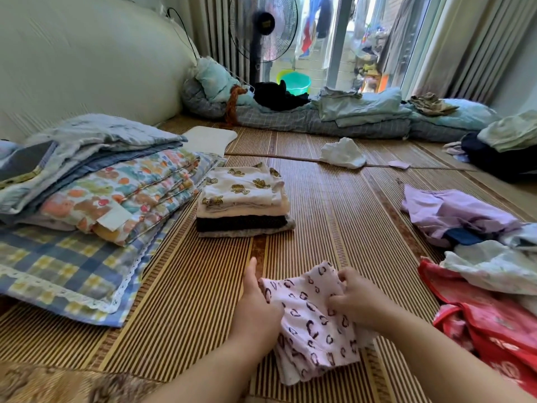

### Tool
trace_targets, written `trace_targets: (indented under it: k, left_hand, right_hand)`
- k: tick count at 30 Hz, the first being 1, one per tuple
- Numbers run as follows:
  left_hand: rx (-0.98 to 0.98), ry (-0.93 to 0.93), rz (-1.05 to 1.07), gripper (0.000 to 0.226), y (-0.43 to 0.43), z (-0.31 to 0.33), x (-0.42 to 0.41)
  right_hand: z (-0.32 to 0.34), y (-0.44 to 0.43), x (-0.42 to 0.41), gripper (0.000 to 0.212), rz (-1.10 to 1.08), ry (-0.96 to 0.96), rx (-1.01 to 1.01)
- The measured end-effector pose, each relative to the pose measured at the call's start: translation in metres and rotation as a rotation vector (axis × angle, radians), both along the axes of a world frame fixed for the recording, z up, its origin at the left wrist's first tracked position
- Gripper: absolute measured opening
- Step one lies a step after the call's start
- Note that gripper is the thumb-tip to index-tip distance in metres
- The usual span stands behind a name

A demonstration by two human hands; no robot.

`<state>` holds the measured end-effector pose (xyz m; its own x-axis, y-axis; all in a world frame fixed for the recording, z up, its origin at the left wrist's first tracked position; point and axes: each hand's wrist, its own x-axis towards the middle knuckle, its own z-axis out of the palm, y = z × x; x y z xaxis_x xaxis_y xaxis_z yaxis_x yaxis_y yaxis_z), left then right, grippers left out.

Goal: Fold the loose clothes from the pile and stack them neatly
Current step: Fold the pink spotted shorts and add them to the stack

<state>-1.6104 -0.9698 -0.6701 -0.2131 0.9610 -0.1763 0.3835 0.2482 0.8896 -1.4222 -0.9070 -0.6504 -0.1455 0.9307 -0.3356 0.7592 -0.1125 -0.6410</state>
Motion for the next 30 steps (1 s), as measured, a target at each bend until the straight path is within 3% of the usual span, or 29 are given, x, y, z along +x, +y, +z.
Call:
trace_targets:
  k: [2, 4, 7, 11, 18, 24, 26, 30]
  left_hand:
    - [-0.04, -0.246, 0.044, 0.077, 0.001, 0.008, -0.006]
    - [-0.175, -0.383, -0.021, 0.058, -0.001, 0.014, -0.007]
    - [-0.26, -0.173, -0.161, 0.047, -0.006, 0.009, -0.005]
    - [-0.131, 0.172, -0.237, 0.081, -0.004, 0.009, -0.007]
    - [0.067, 0.12, -0.248, 0.098, 0.022, 0.048, -0.05]
    - [0.234, 0.241, -0.215, 0.09, 0.108, 0.108, -0.114]
    - [0.269, 0.333, -0.169, 0.091, 0.146, 0.122, -0.131]
    - [0.245, 0.277, -0.092, 0.085, 0.214, 0.122, -0.161]
  right_hand:
    - [0.005, -0.003, 0.005, 0.076, 0.051, 0.162, -0.062]
    - [0.009, -0.004, 0.01, 0.087, 0.154, 0.157, -0.098]
    - [0.009, -0.006, 0.012, 0.076, 0.23, 0.06, -0.142]
    - [0.003, -0.005, 0.008, 0.062, 0.158, 0.109, -0.193]
    - [0.032, 0.012, -0.013, 0.071, 0.052, 0.382, 0.061]
    - [0.09, 0.088, -0.063, 0.08, 0.177, 0.231, 0.382]
    - [0.101, 0.124, -0.085, 0.082, 0.187, 0.184, 0.419]
    - [0.1, 0.191, -0.127, 0.087, 0.162, 0.155, 0.432]
